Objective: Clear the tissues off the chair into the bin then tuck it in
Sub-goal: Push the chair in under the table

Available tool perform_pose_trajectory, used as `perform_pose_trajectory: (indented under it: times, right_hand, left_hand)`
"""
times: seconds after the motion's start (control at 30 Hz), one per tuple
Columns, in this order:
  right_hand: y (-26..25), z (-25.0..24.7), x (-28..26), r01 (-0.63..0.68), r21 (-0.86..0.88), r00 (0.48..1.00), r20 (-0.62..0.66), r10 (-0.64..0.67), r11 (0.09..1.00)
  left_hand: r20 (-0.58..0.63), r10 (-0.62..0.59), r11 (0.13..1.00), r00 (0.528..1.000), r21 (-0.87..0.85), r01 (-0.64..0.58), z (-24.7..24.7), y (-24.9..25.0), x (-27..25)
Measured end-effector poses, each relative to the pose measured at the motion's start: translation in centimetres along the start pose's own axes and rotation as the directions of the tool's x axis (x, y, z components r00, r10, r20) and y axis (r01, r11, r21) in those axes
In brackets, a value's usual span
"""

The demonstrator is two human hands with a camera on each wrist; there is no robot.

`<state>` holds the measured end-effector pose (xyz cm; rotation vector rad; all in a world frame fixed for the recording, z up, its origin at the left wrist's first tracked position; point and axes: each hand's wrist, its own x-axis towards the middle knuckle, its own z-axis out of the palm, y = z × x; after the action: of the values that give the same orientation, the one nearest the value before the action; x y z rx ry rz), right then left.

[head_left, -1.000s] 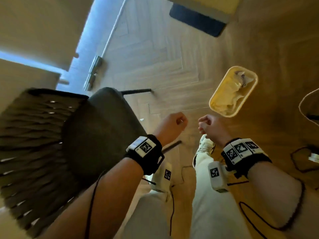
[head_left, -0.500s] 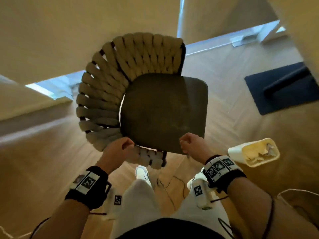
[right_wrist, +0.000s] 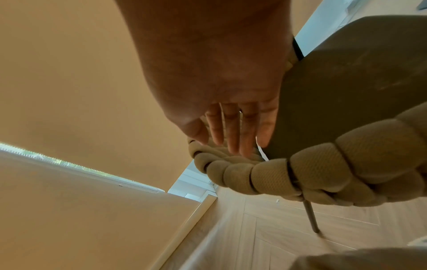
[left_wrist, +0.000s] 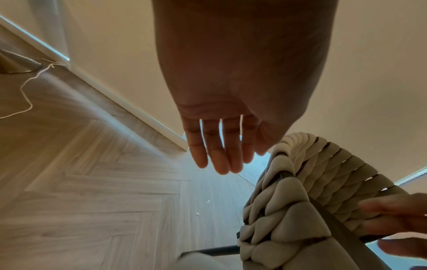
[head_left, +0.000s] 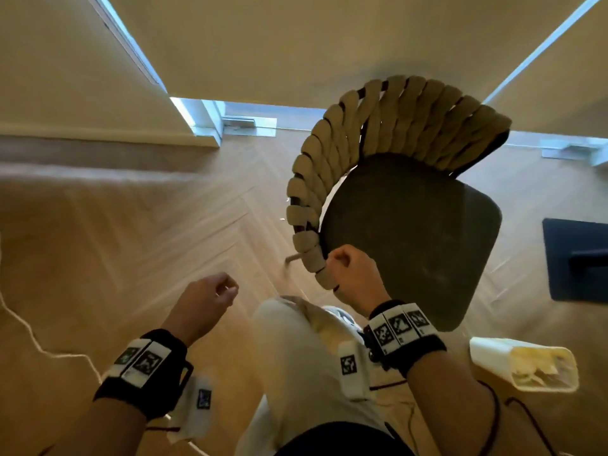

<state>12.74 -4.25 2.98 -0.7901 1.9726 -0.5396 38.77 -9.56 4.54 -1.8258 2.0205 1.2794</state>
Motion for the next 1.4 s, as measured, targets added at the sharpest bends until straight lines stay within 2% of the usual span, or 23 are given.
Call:
perform_pose_trajectory:
  times: [0.23, 0.3, 0.4, 0.5, 0.63, 0.7, 0.77, 0.83, 0.9, 0.97, 1.03, 1.17, 1.23, 1.27, 1.4]
  right_hand:
    - [-2.9, 3.0, 3.7, -0.109, 0.072, 0.990, -0.082, 0.115, 0.991]
    - [-3.7, 3.6, 5.5, -0.157, 0.080, 0.978, -0.125, 0.166, 0.984]
    - [-5.2, 4.6, 8.9, -0.152, 0.143, 0.972, -0.159, 0.174, 0.978]
    - [-6.7, 4.9, 11.4, -0.219, 0.241, 0.947, -0.183, 0.265, 0.946]
    - [-9.4, 4.9, 12.7, -0.246, 0.356, 0.920, -0.208, 0.333, 0.902]
    - [-10.3, 5.3, 13.5, -0.251, 0.368, 0.915, -0.211, 0.344, 0.895]
    - [-10.7, 6.0, 14.5, -0.252, 0.354, 0.896, -0.268, 0.355, 0.901]
    - [-11.2, 6.8, 15.3, -0.245, 0.345, 0.857, -0.361, 0.369, 0.906]
    - [-11.9, 7.9, 15.7, -0.240, 0.353, 0.823, -0.420, 0.382, 0.905]
    - [-12.4, 9.4, 16.0, -0.276, 0.365, 0.784, -0.449, 0.428, 0.889]
    - [-12.9, 10.5, 16.3, -0.378, 0.384, 0.721, -0.449, 0.528, 0.842]
    - [-14.7, 11.7, 16.5, -0.469, 0.413, 0.567, -0.537, 0.625, 0.780]
    - [-15.4, 12.3, 16.9, -0.527, 0.426, 0.455, -0.589, 0.668, 0.735]
    - [-15.5, 12.8, 17.0, -0.553, 0.424, 0.417, -0.604, 0.679, 0.717]
    - [-15.0, 14.0, 17.6, -0.582, 0.380, 0.376, -0.658, 0.652, 0.719]
  left_hand:
    - [0.061, 0.108, 0.989, 0.992, 0.096, -0.114, -5.2, 1.7, 7.2]
    - [0.128, 0.152, 0.972, 0.980, 0.160, -0.171, -7.0, 2.8, 10.5]
    - [0.222, 0.189, 0.917, 0.956, 0.308, -0.253, -9.3, 5.0, 15.7]
    - [0.315, 0.223, 0.839, 0.922, 0.420, -0.346, -11.7, 7.1, 20.3]
    - [0.403, 0.347, 0.756, 0.847, 0.414, -0.507, -13.7, 10.8, 24.9]
    - [0.426, 0.450, 0.660, 0.785, 0.434, -0.613, -13.7, 12.8, 27.4]
    - [0.458, 0.528, 0.539, 0.715, 0.470, -0.699, -13.0, 14.9, 30.0]
    - [0.512, 0.596, 0.383, 0.619, 0.496, -0.779, -12.0, 17.2, 32.0]
    - [0.592, 0.651, 0.177, 0.476, 0.491, -0.853, -10.8, 19.1, 33.7]
    - [0.709, 0.638, -0.033, 0.302, 0.417, -0.908, -10.0, 20.7, 35.1]
    - [0.821, 0.556, -0.220, 0.129, 0.294, -0.930, -9.5, 22.2, 36.8]
    - [0.929, 0.343, -0.482, -0.136, 0.050, -0.874, -9.1, 24.9, 40.2]
    - [0.939, 0.268, -0.555, -0.215, -0.032, -0.831, -8.6, 26.3, 41.7]
    - [0.937, 0.262, -0.577, -0.231, -0.040, -0.816, -8.3, 27.1, 42.3]
    - [0.945, 0.233, -0.621, -0.231, -0.038, -0.783, -7.3, 29.6, 44.5]
